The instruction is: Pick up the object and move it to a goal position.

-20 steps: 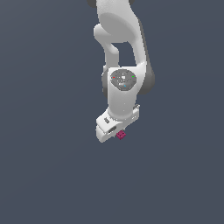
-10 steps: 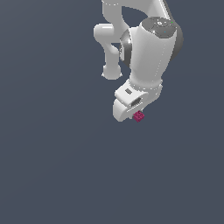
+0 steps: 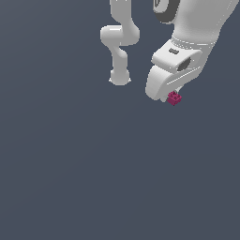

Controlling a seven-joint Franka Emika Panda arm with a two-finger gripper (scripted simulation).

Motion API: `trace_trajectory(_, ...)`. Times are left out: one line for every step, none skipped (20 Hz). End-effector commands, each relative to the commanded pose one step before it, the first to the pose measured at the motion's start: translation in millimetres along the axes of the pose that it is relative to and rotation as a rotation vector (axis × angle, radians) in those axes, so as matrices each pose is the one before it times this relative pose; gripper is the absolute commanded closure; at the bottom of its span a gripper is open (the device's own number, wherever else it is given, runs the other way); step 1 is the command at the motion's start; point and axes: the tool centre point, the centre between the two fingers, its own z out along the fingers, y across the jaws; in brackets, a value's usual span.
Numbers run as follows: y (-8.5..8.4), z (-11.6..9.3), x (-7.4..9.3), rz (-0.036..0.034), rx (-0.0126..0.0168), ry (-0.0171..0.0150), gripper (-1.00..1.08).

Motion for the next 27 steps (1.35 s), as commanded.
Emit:
trace_trajectory(-15.44, -25.45, 4.30, 0.00057, 0.00041, -0.00039, 1.08)
trace_trajectory(-5.97, -9.80, 2.02, 0.00000, 0.00000, 0.00000, 1.08)
trace_trajectory(-5.61, -9.77, 1.89, 0.00026, 0.00033, 0.00025, 1.08)
trace_trajectory(-5.81, -9.56, 2.07, 0.00000, 0.00000, 0.00000, 1.08)
trace_trajectory(-5.08, -9.18, 1.79, 0.00042, 0.00044, 0.00033, 1.08)
trace_trajectory(-5.10, -8.41, 1.92, 0.00000, 0.00000, 0.00000, 1.08)
trace_trajectory(-4.70, -7.76, 1.81, 0.00000, 0.00000, 0.00000, 1.08)
trace_trajectory(-3.86, -7.24, 1.48, 0.00047, 0.00041, 0.00030, 1.08)
trace_trajectory(-3.95, -6.54, 1.59, 0.00000, 0.00000, 0.00000, 1.08)
trace_trajectory(-3.61, -5.97, 1.49, 0.00000, 0.00000, 0.00000, 1.08)
trace_trajectory(-2.93, -5.50, 1.24, 0.00036, 0.00027, 0.00020, 1.08)
trace_trajectory(-2.93, -4.90, 1.29, 0.00000, 0.00000, 0.00000, 1.08)
trace_trajectory(-2.62, -4.41, 1.20, 0.00000, 0.00000, 0.00000, 1.08)
trace_trajectory(-2.36, -3.99, 1.11, 0.00000, 0.00000, 0.00000, 1.08)
trace_trajectory(-2.12, -3.59, 1.02, 0.00000, 0.00000, 0.00000, 1.08)
trace_trajectory(-1.88, -3.20, 0.92, 0.00000, 0.00000, 0.00000, 1.08)
trace_trajectory(-1.18, -2.96, 0.60, 0.00049, 0.00038, 0.00031, 1.08)
trace_trajectory(-1.44, -2.47, 0.74, 0.00000, 0.00000, 0.00000, 1.08)
trace_trajectory(-1.23, -2.13, 0.65, 0.00000, 0.00000, 0.00000, 1.08)
trace_trajectory(-1.02, -1.79, 0.57, 0.00000, 0.00000, 0.00000, 1.08)
trace_trajectory(-0.81, -1.47, 0.50, 0.00000, 0.00000, 0.00000, 1.08)
trace_trajectory(-0.62, -1.17, 0.42, 0.00000, 0.00000, 0.00000, 1.08)
trace_trajectory(-0.43, -0.87, 0.35, 0.00000, 0.00000, 0.00000, 1.08)
trace_trajectory(-0.26, -0.60, 0.28, 0.00000, 0.00000, 0.00000, 1.08)
trace_trajectory(-0.12, -0.36, 0.20, 0.00000, 0.00000, 0.00000, 1.08)
trace_trajectory(-0.41, -0.20, 0.19, -0.00045, -0.00019, 0.00000, 1.08)
trace_trajectory(0.00, -0.05, 0.04, 0.00000, 0.00000, 0.00000, 1.08)
